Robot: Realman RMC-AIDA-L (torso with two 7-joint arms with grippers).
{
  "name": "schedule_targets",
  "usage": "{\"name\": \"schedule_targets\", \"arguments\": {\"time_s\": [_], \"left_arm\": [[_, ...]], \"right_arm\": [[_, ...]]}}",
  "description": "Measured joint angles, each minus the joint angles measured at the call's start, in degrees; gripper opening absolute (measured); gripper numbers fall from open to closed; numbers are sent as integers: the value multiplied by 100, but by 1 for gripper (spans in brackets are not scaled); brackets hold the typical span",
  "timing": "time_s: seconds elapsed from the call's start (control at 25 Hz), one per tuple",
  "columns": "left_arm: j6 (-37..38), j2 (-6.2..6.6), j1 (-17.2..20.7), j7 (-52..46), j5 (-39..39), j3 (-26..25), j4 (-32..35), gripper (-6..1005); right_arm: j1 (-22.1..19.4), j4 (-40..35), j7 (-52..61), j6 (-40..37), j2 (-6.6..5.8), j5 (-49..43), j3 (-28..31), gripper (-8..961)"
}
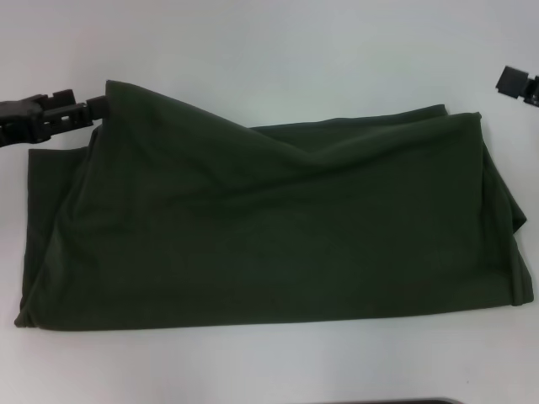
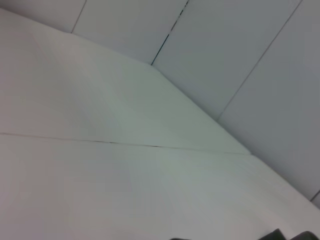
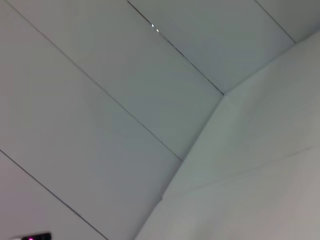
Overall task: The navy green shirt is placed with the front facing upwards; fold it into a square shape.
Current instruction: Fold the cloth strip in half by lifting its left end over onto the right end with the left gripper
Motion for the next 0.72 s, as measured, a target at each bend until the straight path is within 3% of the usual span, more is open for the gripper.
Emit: {"name": "schedule_targets", "arguments": {"time_s": [0.4,0.72], "left_arm": [[-774,-282,-209,626,-10,114,-12,878],[-1177,-342,-336,696,-14,303,-54,860]], "right_arm": [[88,15,23,-7,79,185,-21,931],[90,15,34,-13,86,193,-18,930]]}}
